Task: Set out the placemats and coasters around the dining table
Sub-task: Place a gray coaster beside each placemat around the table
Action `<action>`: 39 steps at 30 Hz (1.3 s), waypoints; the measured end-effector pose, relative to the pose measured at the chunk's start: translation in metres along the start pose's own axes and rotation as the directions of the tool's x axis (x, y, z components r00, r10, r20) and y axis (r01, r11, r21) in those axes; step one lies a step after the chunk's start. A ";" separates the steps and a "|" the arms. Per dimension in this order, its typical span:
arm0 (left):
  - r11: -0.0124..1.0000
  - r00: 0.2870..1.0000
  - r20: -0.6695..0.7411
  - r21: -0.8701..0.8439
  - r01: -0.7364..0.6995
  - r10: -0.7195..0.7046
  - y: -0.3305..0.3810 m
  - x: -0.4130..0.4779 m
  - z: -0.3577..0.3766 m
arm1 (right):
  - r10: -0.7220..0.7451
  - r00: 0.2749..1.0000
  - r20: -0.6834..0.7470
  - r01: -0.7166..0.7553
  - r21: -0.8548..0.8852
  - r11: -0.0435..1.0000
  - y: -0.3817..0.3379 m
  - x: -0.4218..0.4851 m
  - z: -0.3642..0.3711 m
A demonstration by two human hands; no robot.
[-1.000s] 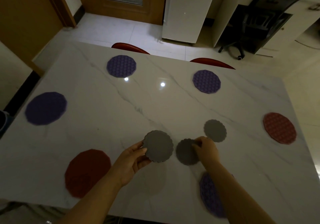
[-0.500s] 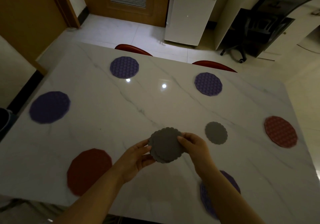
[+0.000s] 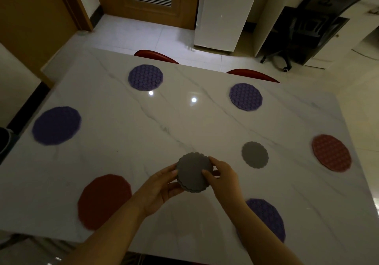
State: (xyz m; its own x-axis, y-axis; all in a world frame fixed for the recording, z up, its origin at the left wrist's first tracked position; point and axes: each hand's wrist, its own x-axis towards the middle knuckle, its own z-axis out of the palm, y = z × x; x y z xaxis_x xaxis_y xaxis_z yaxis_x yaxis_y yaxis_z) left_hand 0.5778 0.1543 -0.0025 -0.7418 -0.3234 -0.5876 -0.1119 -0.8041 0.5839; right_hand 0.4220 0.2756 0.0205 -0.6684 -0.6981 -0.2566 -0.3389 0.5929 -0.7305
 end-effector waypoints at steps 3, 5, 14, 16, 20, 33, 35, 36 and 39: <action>1.000 1.000 -0.027 0.013 0.002 -0.002 -0.002 0.003 0.001 | -0.023 1.000 -0.004 0.023 -0.074 0.997 -0.001 -0.002 0.000; 1.000 0.999 -0.038 0.012 0.000 0.000 -0.002 0.005 0.002 | -0.030 1.000 -0.002 0.029 -0.110 0.994 0.000 -0.002 0.001; 1.000 0.996 -0.085 -0.006 -0.006 0.006 0.000 0.015 -0.001 | 0.074 0.969 -0.236 -0.125 -0.206 0.971 0.066 0.037 -0.051; 1.000 0.996 -0.084 -0.005 -0.006 0.006 0.001 0.018 -0.002 | 0.152 0.963 -0.220 -0.235 -0.422 0.876 0.089 0.059 -0.075; 1.000 0.996 -0.085 0.015 0.001 0.001 -0.003 0.023 0.002 | 0.418 0.894 -0.160 -0.444 -0.431 0.785 0.106 0.090 -0.096; 1.000 0.996 -0.088 0.026 -0.001 0.003 -0.002 0.039 0.017 | 0.344 0.920 -0.188 -0.387 -0.305 0.870 0.109 0.096 -0.098; 1.000 0.995 -0.095 0.019 -0.008 0.010 -0.002 0.038 0.018 | 0.291 0.938 -0.186 -0.322 -0.169 0.931 0.101 0.086 -0.098; 1.000 0.995 -0.098 0.013 -0.011 0.012 -0.001 0.037 0.019 | 0.257 0.945 -0.202 -0.280 -0.097 0.955 0.096 0.080 -0.098; 1.000 0.994 -0.105 0.005 -0.023 0.023 -0.001 0.033 0.021 | 0.200 0.947 -0.250 -0.159 0.175 0.972 0.071 0.059 -0.099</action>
State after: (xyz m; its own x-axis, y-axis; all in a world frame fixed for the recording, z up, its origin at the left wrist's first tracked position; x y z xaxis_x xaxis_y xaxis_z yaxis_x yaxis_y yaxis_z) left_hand 0.5400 0.1544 -0.0105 -0.6709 -0.3923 -0.6292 -0.0981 -0.7941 0.5998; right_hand 0.2931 0.3168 0.0160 -0.8666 -0.4424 -0.2309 -0.1071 0.6168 -0.7798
